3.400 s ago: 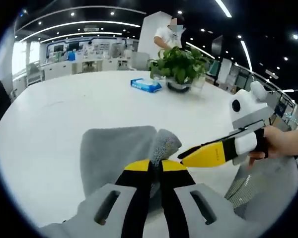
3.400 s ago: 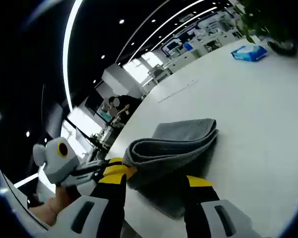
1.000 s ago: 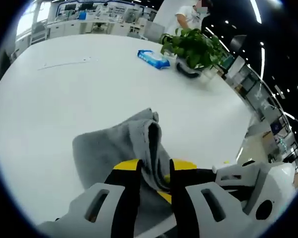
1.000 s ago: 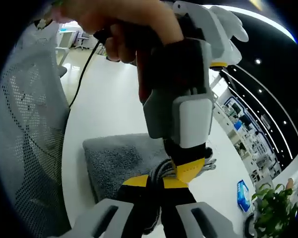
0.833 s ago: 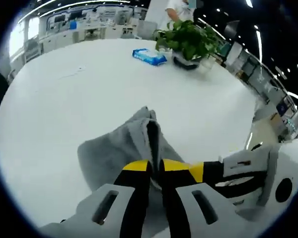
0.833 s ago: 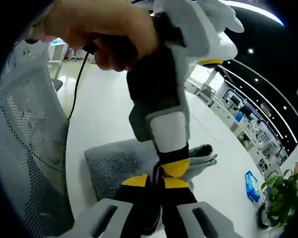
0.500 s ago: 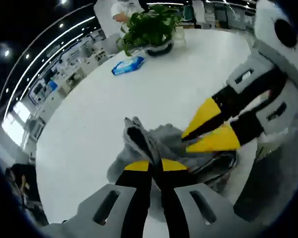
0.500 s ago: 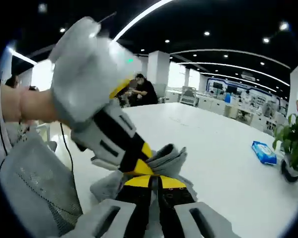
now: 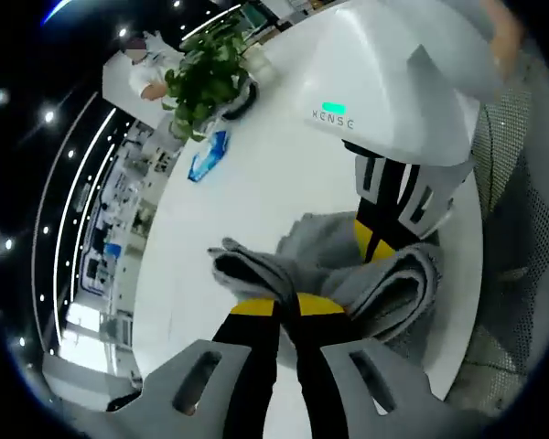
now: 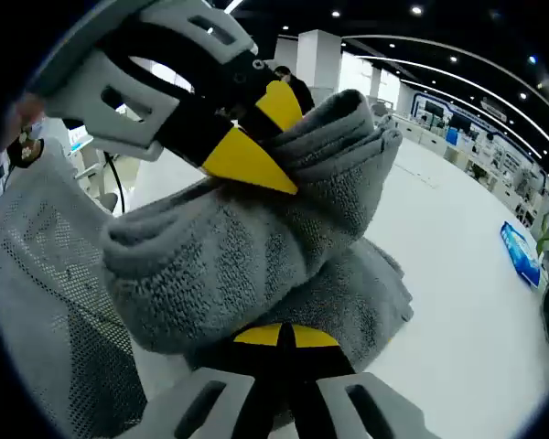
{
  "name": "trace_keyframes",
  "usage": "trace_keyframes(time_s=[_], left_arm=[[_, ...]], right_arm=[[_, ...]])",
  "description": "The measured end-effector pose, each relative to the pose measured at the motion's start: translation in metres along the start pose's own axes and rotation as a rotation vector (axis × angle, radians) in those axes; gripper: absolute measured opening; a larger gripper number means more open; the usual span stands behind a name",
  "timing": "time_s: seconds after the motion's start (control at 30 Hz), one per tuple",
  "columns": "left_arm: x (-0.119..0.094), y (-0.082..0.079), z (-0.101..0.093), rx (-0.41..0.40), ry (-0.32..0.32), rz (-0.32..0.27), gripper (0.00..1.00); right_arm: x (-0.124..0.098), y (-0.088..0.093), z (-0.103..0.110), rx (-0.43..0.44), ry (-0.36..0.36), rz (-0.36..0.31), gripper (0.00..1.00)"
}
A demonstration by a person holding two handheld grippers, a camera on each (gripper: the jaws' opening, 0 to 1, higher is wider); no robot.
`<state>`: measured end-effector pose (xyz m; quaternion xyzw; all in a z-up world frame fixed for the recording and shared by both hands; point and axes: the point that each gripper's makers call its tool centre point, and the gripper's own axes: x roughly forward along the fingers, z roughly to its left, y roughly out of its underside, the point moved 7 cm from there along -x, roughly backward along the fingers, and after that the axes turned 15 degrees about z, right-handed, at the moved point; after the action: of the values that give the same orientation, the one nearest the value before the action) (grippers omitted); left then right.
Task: Open the folded towel by lifting each exposed corner and separating the folded layers until the towel lies flat within the target outline without major curled edges
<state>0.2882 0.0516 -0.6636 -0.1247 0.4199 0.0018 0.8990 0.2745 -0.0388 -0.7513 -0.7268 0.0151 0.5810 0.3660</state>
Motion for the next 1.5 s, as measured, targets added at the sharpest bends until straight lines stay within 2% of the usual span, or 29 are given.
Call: trace_keyframes(time_s=[0.13, 0.23, 0.4, 0.67, 0.77, 1.07, 1.3, 1.5], left_arm=[[-0.005, 0.013, 0.010, -0.072, 0.032, -0.021, 0.05], [-0.011, 0.022, 0.019, -0.064, 0.005, -0.022, 0.05], [-0.020, 0.038, 0.034, -0.101, -0.011, -0.011, 0.05], [-0.027, 0.066, 0.045, -0.103, -0.041, 0.041, 0.05], [-0.033, 0.070, 0.049, -0.107, -0.053, 0.041, 0.05], [-0.037, 0.073, 0.050, -0.088, -0.073, 0.061, 0.05], [-0.036, 0.079, 0.043, -0.098, -0.049, 0.066, 0.05], [-0.031, 0.084, 0.034, -0.127, -0.022, 0.069, 0.05]], right_arm=[[-0.003, 0.003, -0.005, 0.054, -0.023, 0.011, 0.00], [-0.003, 0.003, -0.004, 0.060, -0.025, 0.016, 0.00], [-0.005, 0.006, -0.006, 0.059, -0.020, 0.025, 0.00], [-0.009, 0.012, -0.009, 0.068, 0.001, 0.049, 0.00], [-0.011, 0.015, -0.012, 0.051, 0.029, 0.065, 0.00], [-0.024, 0.035, -0.031, 0.123, 0.052, 0.110, 0.00], [-0.035, 0.054, -0.046, 0.184, 0.066, 0.136, 0.00], [-0.036, 0.058, -0.049, 0.235, 0.048, 0.125, 0.00]])
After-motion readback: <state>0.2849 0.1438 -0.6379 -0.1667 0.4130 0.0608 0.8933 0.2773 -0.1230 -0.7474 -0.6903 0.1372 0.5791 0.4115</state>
